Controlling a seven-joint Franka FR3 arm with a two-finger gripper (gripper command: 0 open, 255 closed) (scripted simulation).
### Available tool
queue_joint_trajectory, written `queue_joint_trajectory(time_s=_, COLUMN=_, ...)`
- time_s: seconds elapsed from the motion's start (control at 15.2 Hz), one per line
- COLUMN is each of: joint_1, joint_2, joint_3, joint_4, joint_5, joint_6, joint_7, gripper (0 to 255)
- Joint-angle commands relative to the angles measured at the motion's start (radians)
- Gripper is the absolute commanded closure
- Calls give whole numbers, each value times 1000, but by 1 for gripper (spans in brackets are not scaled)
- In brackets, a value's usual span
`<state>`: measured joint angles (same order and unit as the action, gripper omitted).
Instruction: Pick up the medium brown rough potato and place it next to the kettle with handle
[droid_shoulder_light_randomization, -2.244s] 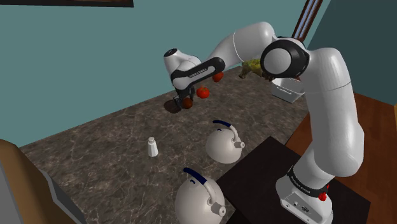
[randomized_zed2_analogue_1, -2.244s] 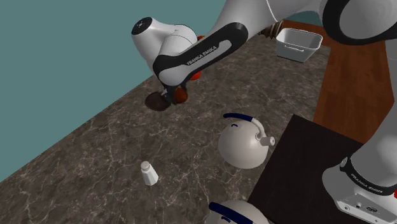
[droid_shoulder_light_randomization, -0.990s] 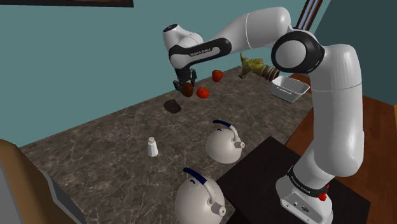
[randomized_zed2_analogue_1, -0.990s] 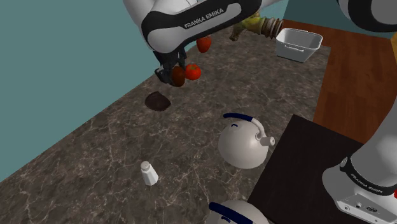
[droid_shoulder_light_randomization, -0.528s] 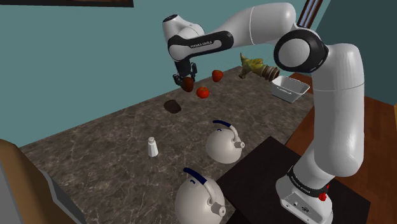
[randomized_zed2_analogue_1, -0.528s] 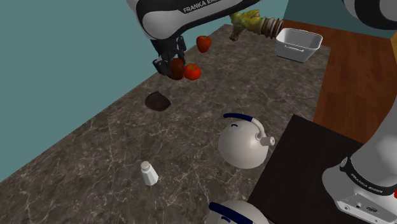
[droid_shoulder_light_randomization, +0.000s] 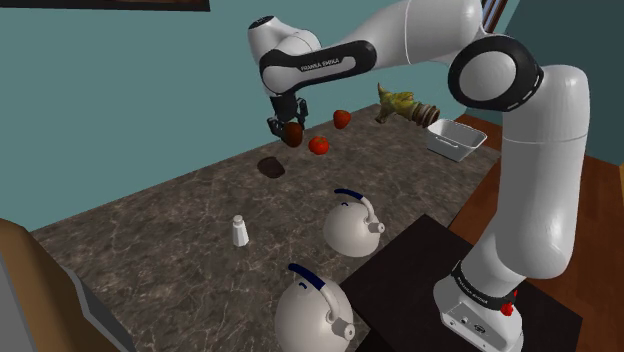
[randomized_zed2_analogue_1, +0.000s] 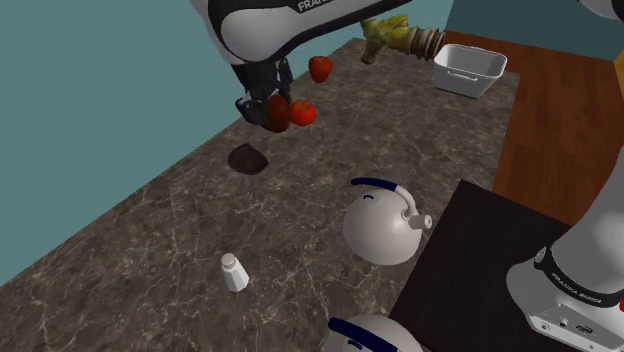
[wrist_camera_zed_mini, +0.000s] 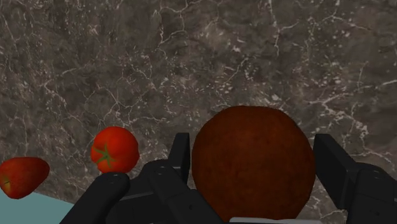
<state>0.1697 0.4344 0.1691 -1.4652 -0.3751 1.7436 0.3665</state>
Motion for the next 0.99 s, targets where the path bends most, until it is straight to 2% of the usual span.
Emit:
queue_joint_trajectory(time_s=0.0, joint_1=22, joint_2=-38, joint_3=14, joint_4=-51, joint_5=5, joint_6=1, joint_7=40, gripper=255)
queue_joint_trajectory(time_s=0.46, joint_1=100, joint_2=-131, joint_3=68, joint_4=-183, joint_5=29, joint_6=0, joint_7=177, gripper=255)
queue_joint_trajectory(time_s=0.92, joint_1=184, joint_2=-180, joint_3=128, joint_4=-248, joint_5=57, joint_6=-22, joint_7=316, gripper=255)
